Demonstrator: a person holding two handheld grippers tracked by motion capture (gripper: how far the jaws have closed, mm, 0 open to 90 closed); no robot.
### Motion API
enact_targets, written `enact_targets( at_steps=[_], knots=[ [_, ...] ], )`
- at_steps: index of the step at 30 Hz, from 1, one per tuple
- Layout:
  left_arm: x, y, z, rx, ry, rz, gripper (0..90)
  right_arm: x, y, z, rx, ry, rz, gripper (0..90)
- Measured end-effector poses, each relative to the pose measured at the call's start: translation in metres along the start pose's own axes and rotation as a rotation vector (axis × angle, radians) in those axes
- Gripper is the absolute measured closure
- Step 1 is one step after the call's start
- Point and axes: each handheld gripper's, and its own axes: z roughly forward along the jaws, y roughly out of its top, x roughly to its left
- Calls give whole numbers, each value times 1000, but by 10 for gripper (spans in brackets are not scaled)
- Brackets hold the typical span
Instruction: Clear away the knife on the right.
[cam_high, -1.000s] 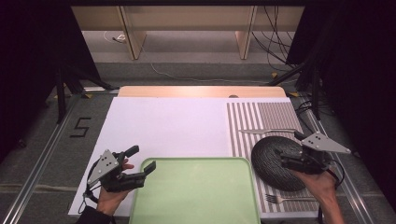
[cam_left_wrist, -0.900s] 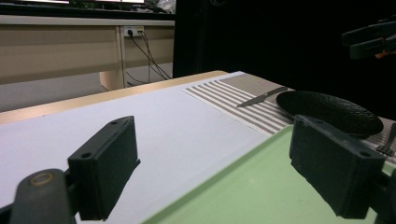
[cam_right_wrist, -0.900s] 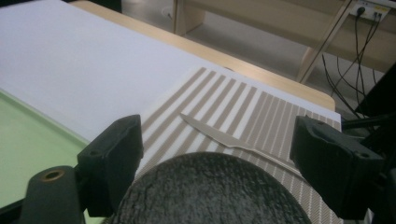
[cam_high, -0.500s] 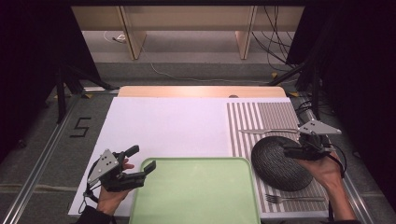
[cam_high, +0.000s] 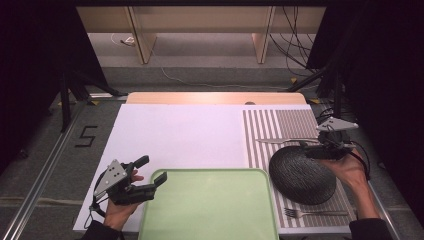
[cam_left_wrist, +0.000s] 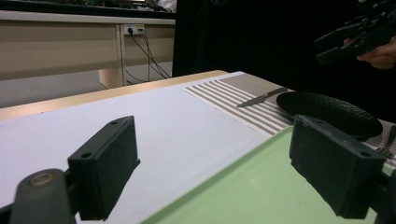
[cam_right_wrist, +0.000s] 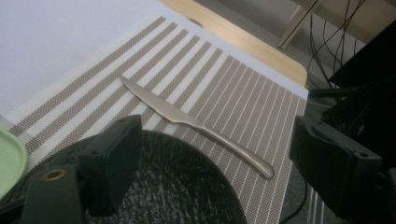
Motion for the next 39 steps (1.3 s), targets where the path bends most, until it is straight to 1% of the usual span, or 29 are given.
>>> enact_targets(
  at_steps=[1, 2, 4, 5, 6, 7, 8, 10, 12, 14, 16, 17, 18, 20, 22, 24, 26, 28, 30, 31, 34, 35, 39],
  knots=[
    [0, 0, 0, 0, 0, 0, 149, 0, 0, 0, 0, 0, 0, 186],
    [0, 0, 0, 0, 0, 0, 149, -3, 3, 7, 29, 9, -8, 186],
    [0, 0, 0, 1, 1, -1, 149, -4, 5, 11, 54, 16, -18, 186],
    [0, 0, 0, 0, 2, -4, 149, -6, 6, 14, 62, 23, -17, 190],
    [1, 0, 0, 0, 3, -4, 149, -8, 7, 17, 59, 34, -7, 193],
    [1, 0, 0, 1, 4, -4, 149, -10, 8, 20, 67, 40, 0, 194],
    [1, 0, 0, 1, 4, -5, 149, -12, 9, 22, 82, 45, -5, 195],
    [1, 0, 0, 1, 3, -4, 149, -15, 10, 28, 102, 48, -6, 195],
    [1, 0, 0, 0, 2, -5, 149, -18, 10, 33, 115, 47, -17, 199],
    [1, 0, 1, 2, 3, -8, 149, -21, 10, 38, 123, 49, -4, 199],
    [2, -1, 1, 4, 3, -10, 149, -23, 11, 42, 140, 55, -15, 203],
    [2, -1, 1, 3, 3, -11, 149, -24, 11, 44, 143, 56, -13, 203],
    [2, -1, 1, 3, 3, -13, 149, -25, 11, 46, 146, 59, -1, 204],
    [2, -1, 1, 3, 4, -13, 149, -27, 11, 51, 157, 66, 1, 203],
    [2, -1, 1, 5, 6, -18, 149, -30, 12, 56, 181, 77, 2, 204],
    [3, -1, 1, 6, 7, -20, 149, -34, 12, 63, 196, 97, 14, 206],
    [3, -1, 1, 4, 6, -21, 149, -37, 11, 70, 227, 106, 19, 205],
    [3, -1, 1, 4, 6, -22, 149, -41, 11, 75, 239, 121, 44, 206],
    [3, -1, 1, 5, 5, -23, 149, -43, 12, 79, 263, 130, 38, 206],
    [3, -1, 1, 7, 5, -24, 149, -45, 12, 81, 267, 128, 32, 206],
    [3, -1, 2, 5, 4, -25, 149, -46, 13, 87, 295, 143, 41, 204],
    [3, -1, 2, 5, 4, -25, 149, -46, 13, 87, 295, 143, 41, 204],
    [3, -1, 1, 4, 3, -25, 149, -47, 14, 99, 348, 166, 39, 202]
  ],
)
